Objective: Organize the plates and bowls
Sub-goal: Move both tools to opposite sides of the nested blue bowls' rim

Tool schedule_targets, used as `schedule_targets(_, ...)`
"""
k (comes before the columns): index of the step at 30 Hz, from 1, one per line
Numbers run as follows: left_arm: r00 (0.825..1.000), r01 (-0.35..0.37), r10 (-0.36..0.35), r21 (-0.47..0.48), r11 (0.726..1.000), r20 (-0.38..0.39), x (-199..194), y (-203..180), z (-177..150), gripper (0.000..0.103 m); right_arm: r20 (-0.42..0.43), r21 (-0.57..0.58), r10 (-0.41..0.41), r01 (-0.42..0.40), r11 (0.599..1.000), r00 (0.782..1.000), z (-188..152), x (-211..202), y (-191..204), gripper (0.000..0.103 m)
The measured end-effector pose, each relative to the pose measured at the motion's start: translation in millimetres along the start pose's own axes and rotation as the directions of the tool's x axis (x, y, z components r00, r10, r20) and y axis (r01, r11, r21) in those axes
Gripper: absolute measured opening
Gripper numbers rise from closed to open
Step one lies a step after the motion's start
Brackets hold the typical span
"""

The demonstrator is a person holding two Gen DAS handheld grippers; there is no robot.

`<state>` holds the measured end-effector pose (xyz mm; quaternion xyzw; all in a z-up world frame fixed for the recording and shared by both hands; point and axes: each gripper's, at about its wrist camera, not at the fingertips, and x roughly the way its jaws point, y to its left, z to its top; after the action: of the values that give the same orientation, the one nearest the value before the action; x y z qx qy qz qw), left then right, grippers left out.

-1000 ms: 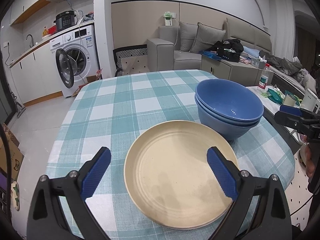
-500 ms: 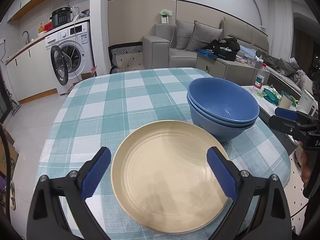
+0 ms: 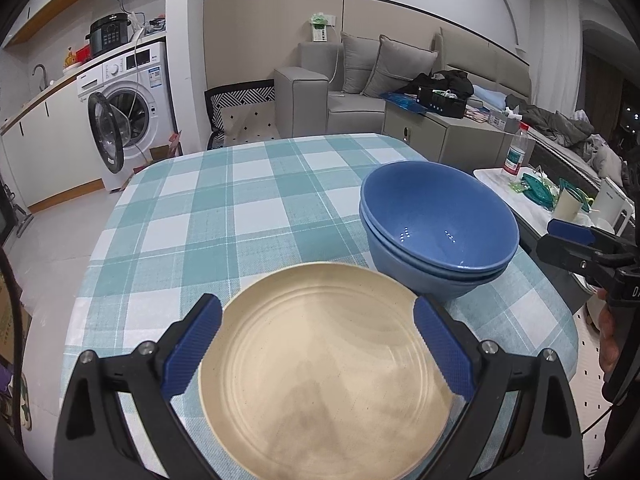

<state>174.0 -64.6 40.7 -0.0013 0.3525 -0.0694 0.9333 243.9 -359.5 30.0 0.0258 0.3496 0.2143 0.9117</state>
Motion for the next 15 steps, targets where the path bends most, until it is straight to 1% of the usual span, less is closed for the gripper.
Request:
schedule_targets(8,0.999,0.027,-0.026,0.005,1.0,-0.026,16,-4,14,0.097,0.02,0.064,-0.015,0.014,0.998,1.0,10,1,-16,0.102)
schedule_targets(11,0.999,0.033,-0.033,0.018,0.999,-0.038,23,-5,20,0.097,0.011,0.081,-0.019,0.018,0.997,1.0,13,5,-21,0.102)
schedule_targets(15,0.998,0.046,-0.045,0.027,0.999,-0.048,32,-7,28,0.097,-0.011,0.117,-0.005,0.006,0.993,1.0,17,13,-28,0.102)
